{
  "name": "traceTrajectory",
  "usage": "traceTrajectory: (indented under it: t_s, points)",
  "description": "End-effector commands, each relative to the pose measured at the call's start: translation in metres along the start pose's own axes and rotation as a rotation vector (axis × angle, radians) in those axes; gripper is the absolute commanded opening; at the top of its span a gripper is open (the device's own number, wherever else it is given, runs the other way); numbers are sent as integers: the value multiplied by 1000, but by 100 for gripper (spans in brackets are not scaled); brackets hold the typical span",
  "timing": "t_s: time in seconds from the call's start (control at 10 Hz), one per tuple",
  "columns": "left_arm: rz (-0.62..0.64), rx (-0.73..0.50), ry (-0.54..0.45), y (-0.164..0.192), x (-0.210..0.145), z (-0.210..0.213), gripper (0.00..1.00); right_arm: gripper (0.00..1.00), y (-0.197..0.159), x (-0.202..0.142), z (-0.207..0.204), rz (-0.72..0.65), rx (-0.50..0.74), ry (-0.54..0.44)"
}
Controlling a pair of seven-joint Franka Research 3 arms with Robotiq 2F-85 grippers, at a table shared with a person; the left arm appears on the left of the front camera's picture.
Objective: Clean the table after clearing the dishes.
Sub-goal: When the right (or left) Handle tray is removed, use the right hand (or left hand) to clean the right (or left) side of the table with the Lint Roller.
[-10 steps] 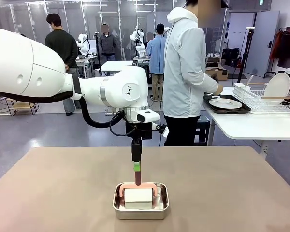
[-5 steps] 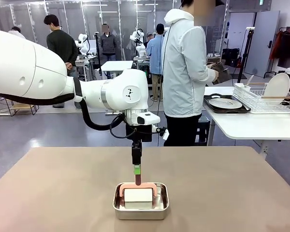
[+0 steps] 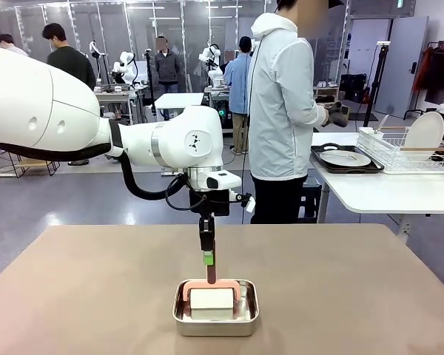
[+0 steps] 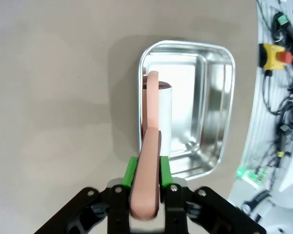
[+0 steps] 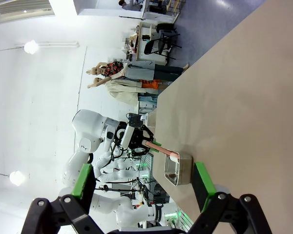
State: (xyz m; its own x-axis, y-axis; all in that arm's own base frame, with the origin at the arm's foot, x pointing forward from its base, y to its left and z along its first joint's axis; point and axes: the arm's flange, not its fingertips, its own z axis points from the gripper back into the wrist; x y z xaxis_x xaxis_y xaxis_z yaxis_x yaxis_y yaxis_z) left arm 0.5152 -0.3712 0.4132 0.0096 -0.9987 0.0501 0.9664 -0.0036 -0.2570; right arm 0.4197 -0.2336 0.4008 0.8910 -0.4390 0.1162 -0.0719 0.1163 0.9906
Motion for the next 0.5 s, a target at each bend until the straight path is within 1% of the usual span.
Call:
traceTrajectory:
  t_s: [0.0,0.2,0.3,0.4]
  points:
    - [-8,-29,-20,-5,-2,2,0,100,3,-1,1,6,4,4]
    - [-7,-33,-28,-7,-3,4,0,100,3,-1,1,6,4,4]
    - [3,-70,-61,-12,-5,7,0,100,3,-1,1,6,4,4]
    - [39,-21,-73,-24,-10,20,18,100,3,-1,1,6,4,4]
